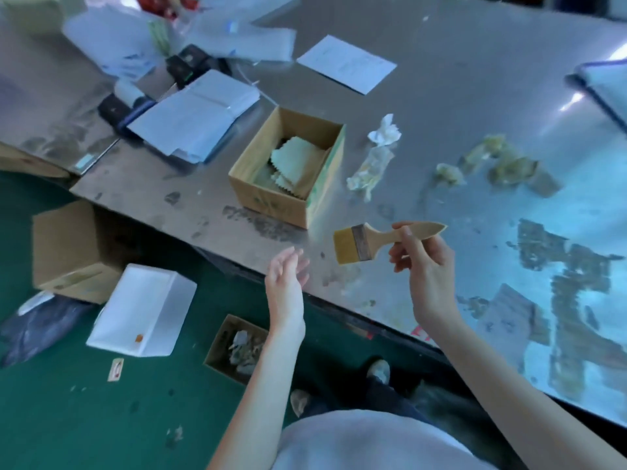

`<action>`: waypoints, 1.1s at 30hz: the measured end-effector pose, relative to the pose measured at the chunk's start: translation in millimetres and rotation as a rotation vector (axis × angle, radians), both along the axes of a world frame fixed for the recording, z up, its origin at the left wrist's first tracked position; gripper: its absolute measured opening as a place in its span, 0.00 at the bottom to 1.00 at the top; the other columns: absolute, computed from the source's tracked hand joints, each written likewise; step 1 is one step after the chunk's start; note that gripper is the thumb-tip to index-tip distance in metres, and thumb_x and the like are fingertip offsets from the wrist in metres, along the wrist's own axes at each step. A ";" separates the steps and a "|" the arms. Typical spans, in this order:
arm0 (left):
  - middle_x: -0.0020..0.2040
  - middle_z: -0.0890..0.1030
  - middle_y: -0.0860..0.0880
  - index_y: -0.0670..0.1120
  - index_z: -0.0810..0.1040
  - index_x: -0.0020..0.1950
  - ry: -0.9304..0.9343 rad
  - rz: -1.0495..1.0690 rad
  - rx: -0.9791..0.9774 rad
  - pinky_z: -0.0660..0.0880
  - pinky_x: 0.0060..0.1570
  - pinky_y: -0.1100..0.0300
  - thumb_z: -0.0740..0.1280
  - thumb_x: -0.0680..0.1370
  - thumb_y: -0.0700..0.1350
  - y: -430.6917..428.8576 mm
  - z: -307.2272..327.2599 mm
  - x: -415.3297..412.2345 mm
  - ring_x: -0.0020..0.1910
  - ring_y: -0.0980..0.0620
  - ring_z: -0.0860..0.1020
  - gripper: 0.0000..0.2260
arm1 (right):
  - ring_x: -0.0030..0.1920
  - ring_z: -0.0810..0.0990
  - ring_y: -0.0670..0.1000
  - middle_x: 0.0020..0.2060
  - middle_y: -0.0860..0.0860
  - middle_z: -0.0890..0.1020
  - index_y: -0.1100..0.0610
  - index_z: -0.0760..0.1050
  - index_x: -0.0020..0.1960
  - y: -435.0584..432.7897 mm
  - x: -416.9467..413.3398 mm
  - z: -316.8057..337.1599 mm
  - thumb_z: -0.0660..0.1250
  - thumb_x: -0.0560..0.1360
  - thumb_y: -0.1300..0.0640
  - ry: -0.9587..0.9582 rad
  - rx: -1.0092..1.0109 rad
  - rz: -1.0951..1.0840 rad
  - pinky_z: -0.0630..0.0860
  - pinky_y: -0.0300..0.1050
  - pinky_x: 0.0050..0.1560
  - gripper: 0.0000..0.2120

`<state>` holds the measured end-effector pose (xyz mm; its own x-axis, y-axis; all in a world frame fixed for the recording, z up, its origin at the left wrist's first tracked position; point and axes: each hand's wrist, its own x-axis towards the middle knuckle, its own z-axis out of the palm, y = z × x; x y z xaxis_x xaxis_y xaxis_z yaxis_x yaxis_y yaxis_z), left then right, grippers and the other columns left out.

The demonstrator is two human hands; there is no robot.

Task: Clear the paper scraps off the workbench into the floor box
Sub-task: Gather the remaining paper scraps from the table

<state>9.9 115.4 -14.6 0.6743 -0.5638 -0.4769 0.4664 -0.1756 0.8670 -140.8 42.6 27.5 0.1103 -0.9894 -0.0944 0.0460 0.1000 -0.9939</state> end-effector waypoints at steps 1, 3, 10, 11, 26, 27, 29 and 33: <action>0.54 0.81 0.50 0.48 0.76 0.53 0.011 -0.010 -0.014 0.75 0.52 0.60 0.60 0.81 0.43 -10.7 3.1 -13.4 0.53 0.53 0.80 0.06 | 0.33 0.72 0.51 0.31 0.54 0.75 0.58 0.78 0.47 -8.5 -12.1 1.2 0.60 0.80 0.60 -0.003 -0.007 -0.023 0.69 0.39 0.32 0.08; 0.54 0.81 0.50 0.48 0.76 0.54 0.023 -0.028 -0.028 0.75 0.51 0.59 0.59 0.81 0.43 -25.7 6.7 -36.0 0.53 0.53 0.80 0.06 | 0.33 0.72 0.51 0.31 0.54 0.75 0.58 0.78 0.46 -22.5 -31.1 3.1 0.61 0.80 0.60 -0.018 -0.015 -0.061 0.69 0.38 0.31 0.08; 0.54 0.81 0.48 0.47 0.76 0.54 0.034 -0.149 -0.001 0.76 0.54 0.56 0.60 0.81 0.43 -67.8 4.9 -101.4 0.53 0.52 0.81 0.06 | 0.33 0.73 0.48 0.32 0.53 0.75 0.57 0.77 0.49 -67.3 -91.4 11.4 0.60 0.80 0.60 -0.039 -0.037 -0.152 0.70 0.36 0.32 0.07; 0.54 0.82 0.48 0.47 0.76 0.54 0.035 -0.163 -0.003 0.76 0.54 0.56 0.60 0.81 0.43 -73.3 4.7 -108.1 0.53 0.52 0.81 0.06 | 0.33 0.73 0.48 0.33 0.53 0.75 0.58 0.77 0.50 -72.6 -99.3 11.7 0.60 0.80 0.60 -0.036 -0.038 -0.166 0.70 0.36 0.32 0.07; 0.55 0.82 0.46 0.44 0.76 0.57 0.006 -0.359 0.032 0.75 0.52 0.56 0.61 0.80 0.41 -113.5 -6.1 -100.0 0.54 0.49 0.81 0.08 | 0.37 0.75 0.48 0.35 0.52 0.78 0.53 0.78 0.49 -120.8 -129.9 -0.1 0.61 0.79 0.59 0.025 -0.042 -0.276 0.71 0.38 0.35 0.07; 0.55 0.82 0.46 0.44 0.76 0.58 0.006 -0.376 0.040 0.75 0.52 0.56 0.61 0.80 0.41 -113.6 -7.5 -94.6 0.54 0.49 0.81 0.08 | 0.37 0.75 0.49 0.36 0.51 0.78 0.52 0.78 0.49 -124.1 -126.7 -0.7 0.62 0.79 0.59 0.026 -0.045 -0.286 0.71 0.39 0.35 0.07; 0.56 0.82 0.46 0.43 0.76 0.58 0.012 -0.411 0.050 0.75 0.52 0.56 0.61 0.80 0.41 -114.5 -9.7 -83.1 0.54 0.49 0.81 0.09 | 0.37 0.75 0.49 0.36 0.51 0.78 0.51 0.78 0.49 -131.6 -119.3 -1.7 0.62 0.79 0.58 0.029 -0.051 -0.310 0.70 0.40 0.36 0.07; 0.56 0.82 0.47 0.42 0.76 0.59 0.033 -0.464 0.038 0.75 0.50 0.58 0.62 0.80 0.42 -117.6 -11.1 -57.8 0.54 0.50 0.81 0.10 | 0.37 0.75 0.49 0.36 0.51 0.78 0.51 0.78 0.49 -144.8 -101.7 -4.4 0.62 0.79 0.59 0.025 -0.055 -0.363 0.70 0.41 0.36 0.07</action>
<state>-47.9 -2.2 -25.7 0.3393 -0.7839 -0.5200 0.3579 -0.4036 0.8420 -242.5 -102.2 23.0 -0.2507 -0.9673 -0.0386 0.0447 0.0283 -0.9986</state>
